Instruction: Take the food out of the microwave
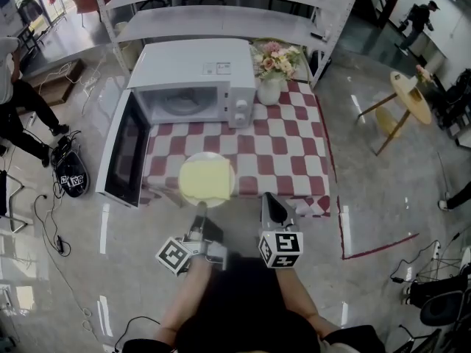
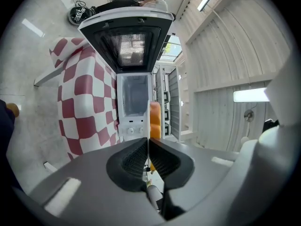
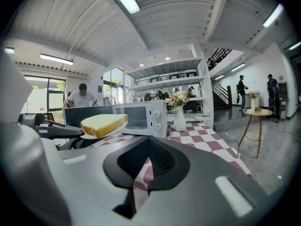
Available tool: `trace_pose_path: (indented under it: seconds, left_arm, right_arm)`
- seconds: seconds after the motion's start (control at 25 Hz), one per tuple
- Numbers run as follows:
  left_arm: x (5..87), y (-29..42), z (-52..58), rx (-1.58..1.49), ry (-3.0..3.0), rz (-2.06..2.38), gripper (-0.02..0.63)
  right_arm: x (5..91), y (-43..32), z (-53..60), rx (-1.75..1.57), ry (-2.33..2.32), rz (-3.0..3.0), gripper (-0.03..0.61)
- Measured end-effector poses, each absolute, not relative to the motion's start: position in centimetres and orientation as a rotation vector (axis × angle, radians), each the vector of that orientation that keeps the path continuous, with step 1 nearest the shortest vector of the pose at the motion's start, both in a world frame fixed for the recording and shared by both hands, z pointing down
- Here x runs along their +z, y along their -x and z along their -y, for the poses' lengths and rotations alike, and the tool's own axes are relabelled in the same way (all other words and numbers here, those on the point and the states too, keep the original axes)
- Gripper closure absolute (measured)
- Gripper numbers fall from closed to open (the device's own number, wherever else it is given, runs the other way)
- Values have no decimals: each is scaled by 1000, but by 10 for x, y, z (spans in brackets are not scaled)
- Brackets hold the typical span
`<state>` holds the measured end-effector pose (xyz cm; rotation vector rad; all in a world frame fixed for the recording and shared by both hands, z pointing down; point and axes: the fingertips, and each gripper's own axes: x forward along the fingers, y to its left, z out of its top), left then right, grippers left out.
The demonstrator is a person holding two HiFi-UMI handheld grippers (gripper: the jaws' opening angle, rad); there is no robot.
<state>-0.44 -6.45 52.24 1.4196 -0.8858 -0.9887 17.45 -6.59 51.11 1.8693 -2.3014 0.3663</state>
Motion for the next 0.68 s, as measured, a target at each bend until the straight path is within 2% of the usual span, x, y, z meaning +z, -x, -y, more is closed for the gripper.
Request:
trace_pose_path:
  seconds: [0.68]
  left_arm:
    - [524, 9, 63, -988, -1403, 879, 594]
  right_arm:
    - [513, -171, 63, 378, -1875, 2289, 578]
